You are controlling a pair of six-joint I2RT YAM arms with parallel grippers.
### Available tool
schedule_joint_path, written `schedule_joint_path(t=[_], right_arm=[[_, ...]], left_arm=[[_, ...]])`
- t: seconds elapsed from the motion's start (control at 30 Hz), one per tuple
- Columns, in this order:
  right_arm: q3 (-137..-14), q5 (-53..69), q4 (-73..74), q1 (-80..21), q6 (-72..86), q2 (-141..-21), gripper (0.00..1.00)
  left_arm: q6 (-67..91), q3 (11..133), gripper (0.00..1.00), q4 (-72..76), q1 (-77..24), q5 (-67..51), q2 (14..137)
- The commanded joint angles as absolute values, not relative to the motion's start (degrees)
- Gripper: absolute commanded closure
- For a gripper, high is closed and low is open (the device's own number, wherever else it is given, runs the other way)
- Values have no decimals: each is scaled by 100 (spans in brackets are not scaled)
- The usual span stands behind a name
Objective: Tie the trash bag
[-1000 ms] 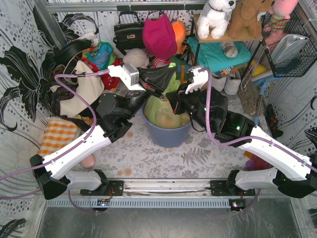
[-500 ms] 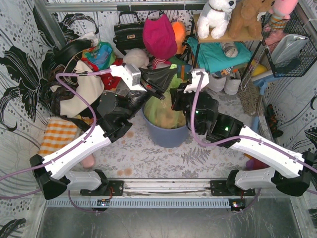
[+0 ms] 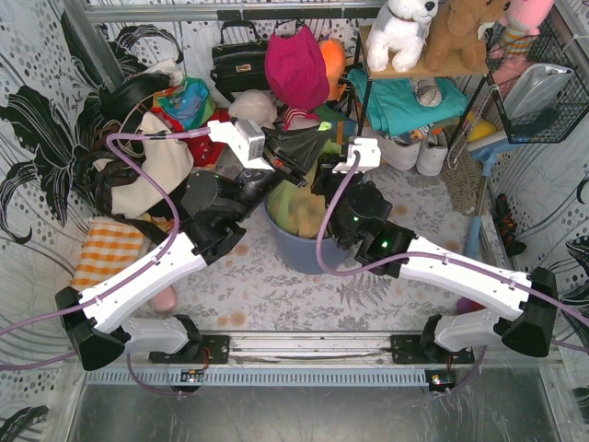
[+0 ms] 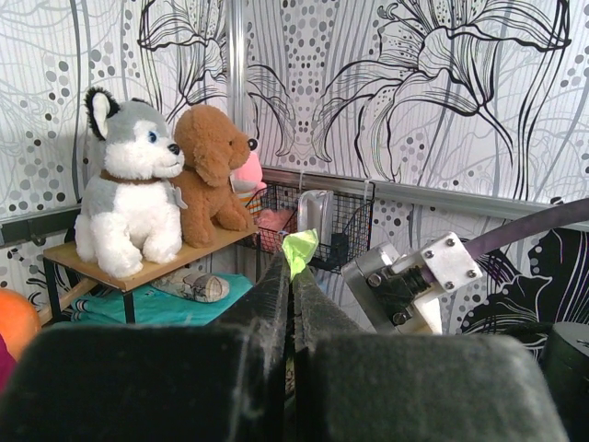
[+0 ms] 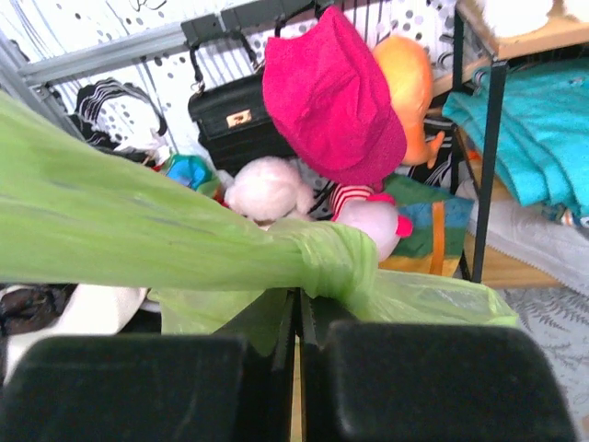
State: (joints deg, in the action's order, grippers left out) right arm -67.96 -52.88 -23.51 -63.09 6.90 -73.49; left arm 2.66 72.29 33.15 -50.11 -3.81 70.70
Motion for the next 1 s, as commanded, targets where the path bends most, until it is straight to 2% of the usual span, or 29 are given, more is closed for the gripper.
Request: schedule_joint_path(t=[0.0, 0.3, 0.4, 0.47, 0.53, 0.57, 0.63, 0.8, 0.97], right_arm=[[-6722, -5835, -3777, -6335, -252, -7522, 100], [-6617, -6047, -6076, -6335, -1736, -8092, 100], [-6592, -5487, -6027, -6332, -1551, -8111, 100], [-6549, -4921, -5722, -6334, -1319, -8025, 100], [-6514, -4443, -5358, -6335, -1013, -7887, 100], [-6504, -4253, -5131, -6332, -906, -7826, 100], [-6468, -3925, -4815, -6332, -710, -7688, 100], [-6362, -3364, -4301, -6328, -334, -7441, 100], [-6355, -3164, -3921, -6331, -220, -7314, 100]], left_arm=[[229, 7420, 94, 3552, -5018, -476, 7040], [250, 7391, 93, 3525, -5019, -527, 7010], [230, 7375, 92, 3497, -5019, -528, 6966], [200, 7331, 84, 3473, -5019, -472, 6902], [155, 7282, 60, 3432, -5016, -313, 6806], [130, 7266, 52, 3399, -5018, -212, 6750], [93, 7260, 41, 3280, -5019, 0, 6634], [-9, 7342, 26, 2919, -5018, 782, 6304], [-156, 7421, 24, 2387, -4990, 1957, 5976]])
